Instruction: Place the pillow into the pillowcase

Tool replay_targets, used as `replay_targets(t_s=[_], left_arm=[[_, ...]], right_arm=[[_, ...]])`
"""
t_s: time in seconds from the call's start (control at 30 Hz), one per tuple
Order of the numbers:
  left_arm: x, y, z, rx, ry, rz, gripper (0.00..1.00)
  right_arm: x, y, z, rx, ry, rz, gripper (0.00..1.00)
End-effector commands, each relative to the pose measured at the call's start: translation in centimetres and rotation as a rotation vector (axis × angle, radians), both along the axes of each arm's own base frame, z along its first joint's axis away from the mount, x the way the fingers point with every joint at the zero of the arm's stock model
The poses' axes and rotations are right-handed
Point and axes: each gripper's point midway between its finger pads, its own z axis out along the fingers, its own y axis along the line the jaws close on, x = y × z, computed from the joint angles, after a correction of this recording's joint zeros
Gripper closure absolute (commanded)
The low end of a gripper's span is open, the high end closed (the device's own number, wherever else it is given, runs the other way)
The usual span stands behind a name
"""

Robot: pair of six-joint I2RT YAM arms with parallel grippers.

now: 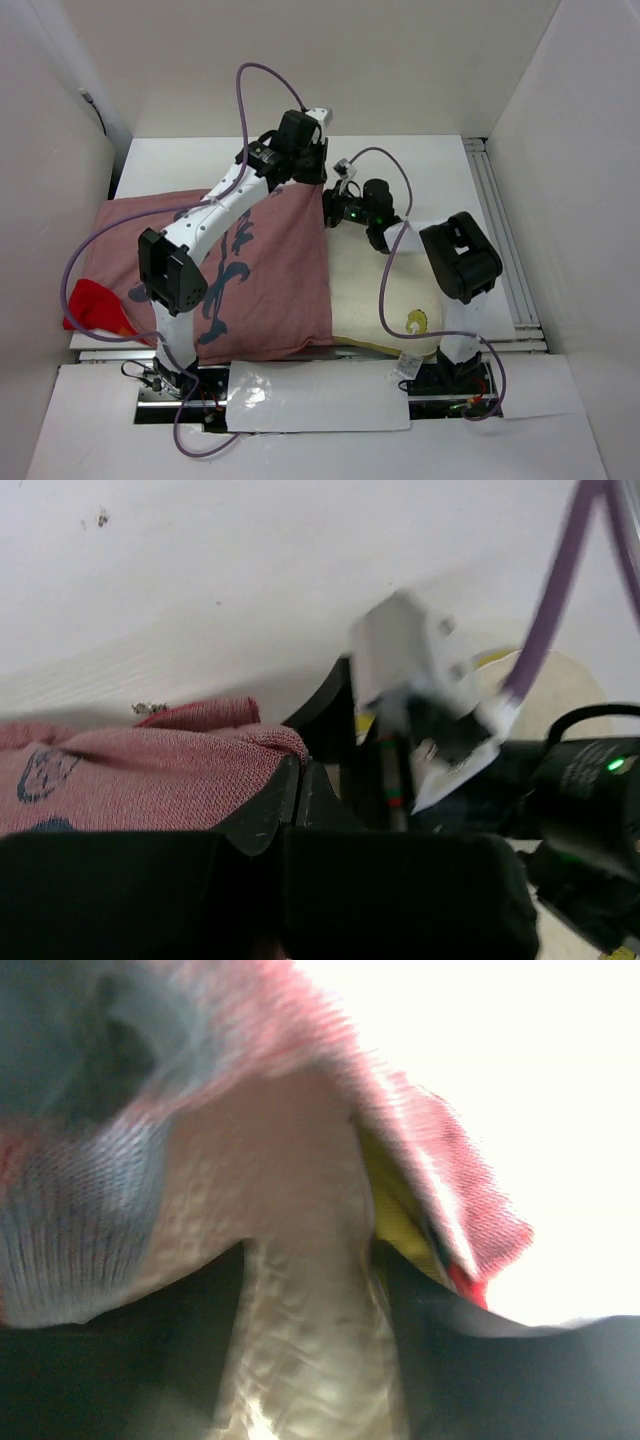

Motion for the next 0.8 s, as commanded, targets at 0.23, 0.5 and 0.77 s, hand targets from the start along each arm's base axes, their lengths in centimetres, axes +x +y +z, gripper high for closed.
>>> replay_targets(t_s=[0.23, 0.5, 0.77], left_arm=[[-0.1, 1.9, 2.0, -0.078, -0.048, 0.077, 1.0], [-0.2, 1.5, 1.2, -0.086, -0.04, 0.061, 1.0], [0.2, 1.4, 1.5, -0.071, -0.061, 0.045, 1.0]], right_arm=[[1.3, -8.8, 4.6, -0.316, -0.012, -0.303, 0.0], [-2.7, -13.4, -1.0, -0.644, -0.048, -0.044, 0.0], [-2.8, -12.6, -6.1, -0.612, 0.026, 0.096, 0.05]])
